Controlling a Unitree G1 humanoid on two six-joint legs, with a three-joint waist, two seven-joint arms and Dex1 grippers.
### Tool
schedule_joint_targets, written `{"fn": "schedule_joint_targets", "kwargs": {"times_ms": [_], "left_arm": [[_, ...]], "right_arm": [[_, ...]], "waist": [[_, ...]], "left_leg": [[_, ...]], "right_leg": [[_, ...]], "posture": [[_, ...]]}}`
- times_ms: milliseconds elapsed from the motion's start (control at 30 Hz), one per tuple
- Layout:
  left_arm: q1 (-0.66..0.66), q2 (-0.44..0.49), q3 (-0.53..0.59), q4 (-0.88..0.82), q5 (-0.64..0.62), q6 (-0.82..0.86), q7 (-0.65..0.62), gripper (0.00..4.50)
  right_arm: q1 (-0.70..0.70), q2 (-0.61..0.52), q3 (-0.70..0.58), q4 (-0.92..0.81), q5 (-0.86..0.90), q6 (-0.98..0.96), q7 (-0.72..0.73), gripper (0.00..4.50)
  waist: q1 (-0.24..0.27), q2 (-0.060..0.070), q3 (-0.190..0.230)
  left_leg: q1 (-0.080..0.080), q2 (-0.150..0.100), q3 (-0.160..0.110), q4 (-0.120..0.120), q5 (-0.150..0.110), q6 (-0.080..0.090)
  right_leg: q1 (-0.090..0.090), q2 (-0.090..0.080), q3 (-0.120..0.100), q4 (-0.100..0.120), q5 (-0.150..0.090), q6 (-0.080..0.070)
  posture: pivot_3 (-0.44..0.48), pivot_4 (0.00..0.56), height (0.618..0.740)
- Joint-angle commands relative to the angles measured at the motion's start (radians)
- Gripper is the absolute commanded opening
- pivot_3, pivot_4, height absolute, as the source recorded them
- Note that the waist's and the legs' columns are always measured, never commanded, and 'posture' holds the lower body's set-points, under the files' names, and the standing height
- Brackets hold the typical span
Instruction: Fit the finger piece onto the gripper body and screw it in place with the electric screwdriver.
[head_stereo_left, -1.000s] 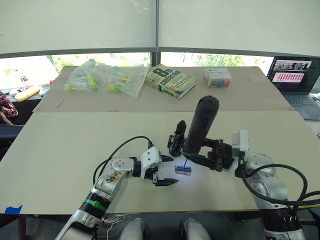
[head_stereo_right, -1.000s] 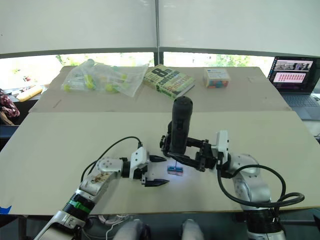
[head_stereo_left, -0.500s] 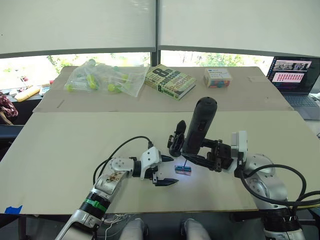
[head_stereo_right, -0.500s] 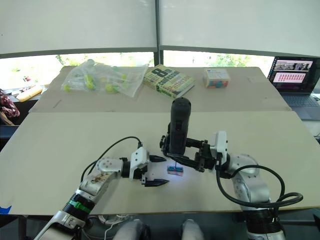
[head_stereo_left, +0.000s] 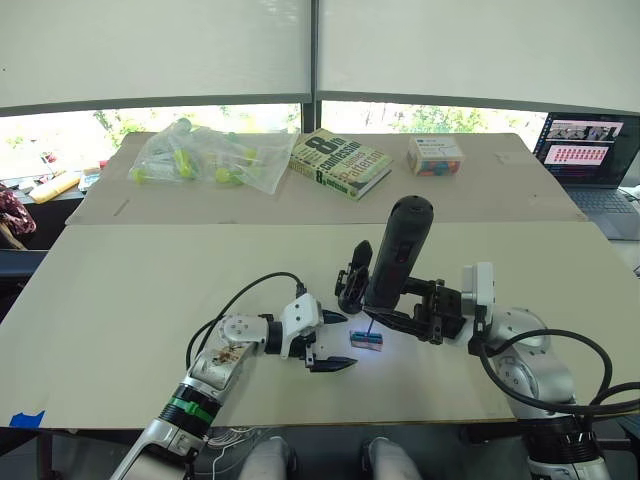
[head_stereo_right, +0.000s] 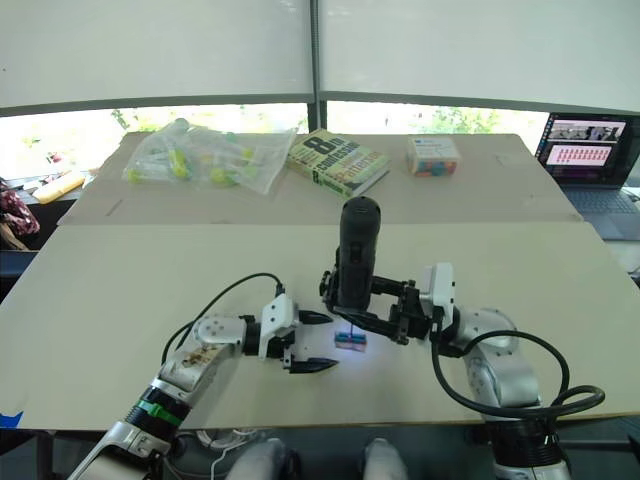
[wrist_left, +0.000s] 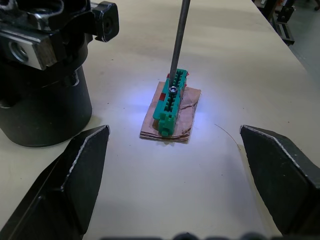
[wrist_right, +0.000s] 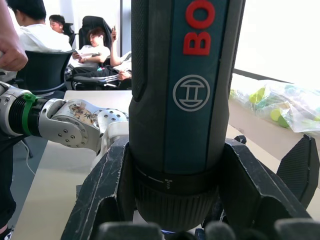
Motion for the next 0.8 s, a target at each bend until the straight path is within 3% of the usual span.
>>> {"fn": "schedule_joint_targets", "kwargs": {"times_ms": [33,800], "left_arm": [[0.019,-0.005,-0.014,0.002,0.001,-0.005,-0.002,4.41],[0.035,-0.003,-0.017,-0.008,-0.002,-0.002,-0.005,4.41]], "right_arm": [[-0.005,-0.003,-0.017,-0.033,0.028,-0.026,0.006,1.94],[-0.001,-0.012,-0.03,-0.041,0.04,-0.018,0.015,1.94]], "waist": [[0.0,0.0,0.0],[-0.002,0.0,0.0]], "left_leg": [[0.0,0.0,0.0,0.0,0.0,0.0],[0.0,0.0,0.0,0.0,0.0,0.0]], "right_leg": [[0.0,0.0,0.0,0.0,0.0,0.0],[0.0,0.0,0.0,0.0,0.0,0.0]], "posture": [[0.0,0.15,0.74],[0.0,0.15,0.74]]}}
